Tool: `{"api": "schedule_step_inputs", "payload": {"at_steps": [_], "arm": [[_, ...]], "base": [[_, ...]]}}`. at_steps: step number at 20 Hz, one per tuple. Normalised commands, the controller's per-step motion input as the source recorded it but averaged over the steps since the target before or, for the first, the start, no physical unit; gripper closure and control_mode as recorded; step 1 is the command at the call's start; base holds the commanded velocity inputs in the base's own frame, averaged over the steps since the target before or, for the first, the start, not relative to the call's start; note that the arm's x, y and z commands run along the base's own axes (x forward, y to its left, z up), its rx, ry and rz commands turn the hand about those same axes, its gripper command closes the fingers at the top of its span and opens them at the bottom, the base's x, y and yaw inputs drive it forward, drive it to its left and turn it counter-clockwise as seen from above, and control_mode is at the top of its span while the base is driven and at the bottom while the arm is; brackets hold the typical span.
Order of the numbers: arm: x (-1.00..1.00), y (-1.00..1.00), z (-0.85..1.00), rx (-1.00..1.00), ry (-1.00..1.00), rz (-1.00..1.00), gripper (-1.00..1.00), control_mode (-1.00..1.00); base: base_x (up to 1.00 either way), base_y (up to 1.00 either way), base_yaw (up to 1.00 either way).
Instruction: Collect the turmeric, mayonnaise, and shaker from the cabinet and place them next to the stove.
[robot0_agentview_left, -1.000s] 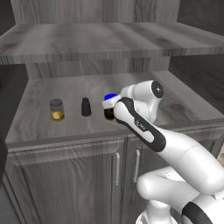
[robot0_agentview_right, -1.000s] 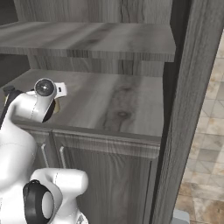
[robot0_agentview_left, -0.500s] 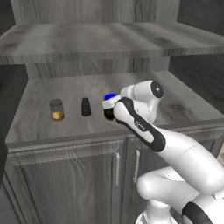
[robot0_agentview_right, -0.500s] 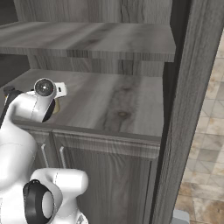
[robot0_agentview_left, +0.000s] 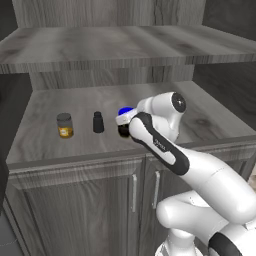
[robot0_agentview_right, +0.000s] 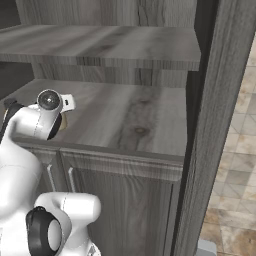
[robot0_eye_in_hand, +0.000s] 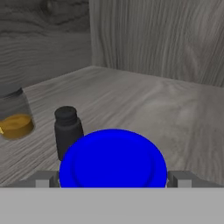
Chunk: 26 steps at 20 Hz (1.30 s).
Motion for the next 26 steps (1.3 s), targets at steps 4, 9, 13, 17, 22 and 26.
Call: {"api": "schedule_step_inputs", "payload": {"at_steps": [4,9,13,17,22,26], "arm": [[-0.39,-0.04,0.0,0.0,-0.02,0.0,1.0,-1.0],[-0.6,-0.03,0.33,0.0,-0.06,0.0,1.0,-1.0],[-0.59,0.0,0.33,0.0,0.0,0.0,1.0,-1.0],[-0.51,0.02,0.29,0.0,0.0,0.0,1.0,-1.0],[-0.46,0.01,0.25,0.0,0.0,0.0,1.0,-1.0],[-0.48,0.11,0.18,-0.01,0.0,0.0,1.0,-1.0]], "base": [[0.0,0.0,0.0],[0.0,0.0,0.0],[0.0,0.0,0.0],[0.0,0.0,0.0],[0.0,0.0,0.0],[0.0,0.0,0.0]]}}
